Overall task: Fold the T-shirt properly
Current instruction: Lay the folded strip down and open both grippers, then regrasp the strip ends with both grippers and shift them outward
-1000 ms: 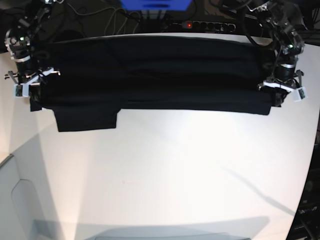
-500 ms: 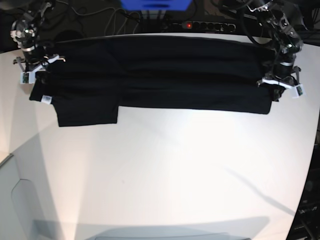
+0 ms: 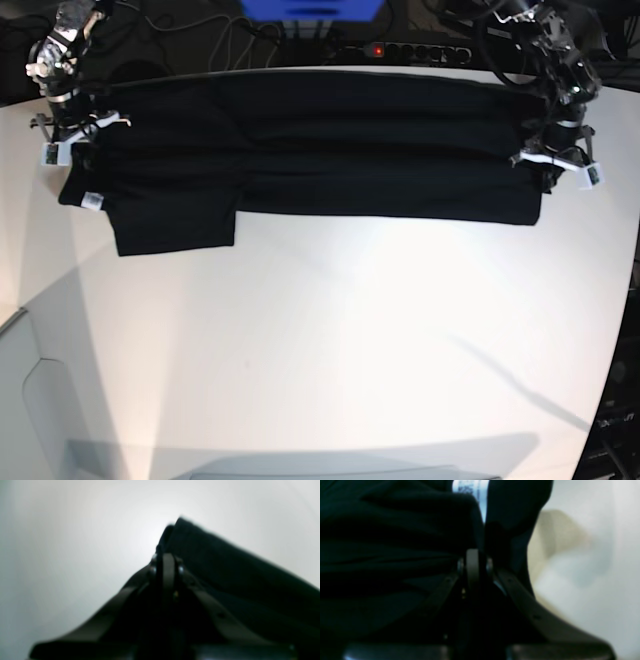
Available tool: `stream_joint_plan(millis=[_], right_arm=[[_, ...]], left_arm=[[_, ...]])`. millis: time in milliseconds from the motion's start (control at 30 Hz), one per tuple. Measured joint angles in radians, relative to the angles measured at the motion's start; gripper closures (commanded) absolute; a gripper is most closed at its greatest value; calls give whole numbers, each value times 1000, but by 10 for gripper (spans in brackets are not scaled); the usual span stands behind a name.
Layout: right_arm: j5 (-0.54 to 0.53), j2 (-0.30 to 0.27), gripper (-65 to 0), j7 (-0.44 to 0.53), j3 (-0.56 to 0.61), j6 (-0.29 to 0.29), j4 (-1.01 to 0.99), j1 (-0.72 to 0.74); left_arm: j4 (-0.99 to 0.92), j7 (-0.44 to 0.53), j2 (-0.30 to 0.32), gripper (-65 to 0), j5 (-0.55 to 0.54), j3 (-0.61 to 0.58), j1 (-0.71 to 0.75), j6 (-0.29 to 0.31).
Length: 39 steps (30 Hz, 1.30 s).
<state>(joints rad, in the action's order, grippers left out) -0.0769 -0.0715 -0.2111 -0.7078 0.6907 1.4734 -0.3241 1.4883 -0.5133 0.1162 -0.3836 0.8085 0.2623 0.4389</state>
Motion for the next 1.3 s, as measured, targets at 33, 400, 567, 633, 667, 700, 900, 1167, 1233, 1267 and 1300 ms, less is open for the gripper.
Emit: stream_joint_plan(millis=[33,400,567,633,667,700,900,1167,1233,1267,1300], right_arm=[[-3,-5,0,11,0,0,-14,6],[-7,-27,-31,25,0,8,-46,19],[-6,-27,-188,22,0,8,-40,18],[-6,-25,-240,8,-8,8,-24,16],[-4,-17,-259,-3,-32,13,-7,16],[7,-8,-274,-10,-64,12,16,17],[19,37,-326,-27,-158,12,159,33],[14,55,-329,-27,-159,12,236,38],[15,55,-329,-25,-157,12,236,44],[16,55,-329,-24,-157,12,234,44],[17,55,-329,-24,-157,12,232,43]], left_arm=[[-1,1,0,-1,-1,0,0,0],[-4,8,0,-1,1,0,3,0],[-4,7,0,-6,5,-5,3,0],[-4,7,0,-9,5,-6,3,0],[-4,5,0,-22,5,-6,3,0],[-4,5,0,-42,4,-7,5,0],[-4,5,-2,-224,5,-5,7,-1],[-4,5,-3,-268,5,-2,6,-1],[-4,5,-3,-268,5,-2,6,-1],[-4,5,-3,-270,5,-2,6,-1],[-4,5,-3,-270,5,-2,6,-1]])
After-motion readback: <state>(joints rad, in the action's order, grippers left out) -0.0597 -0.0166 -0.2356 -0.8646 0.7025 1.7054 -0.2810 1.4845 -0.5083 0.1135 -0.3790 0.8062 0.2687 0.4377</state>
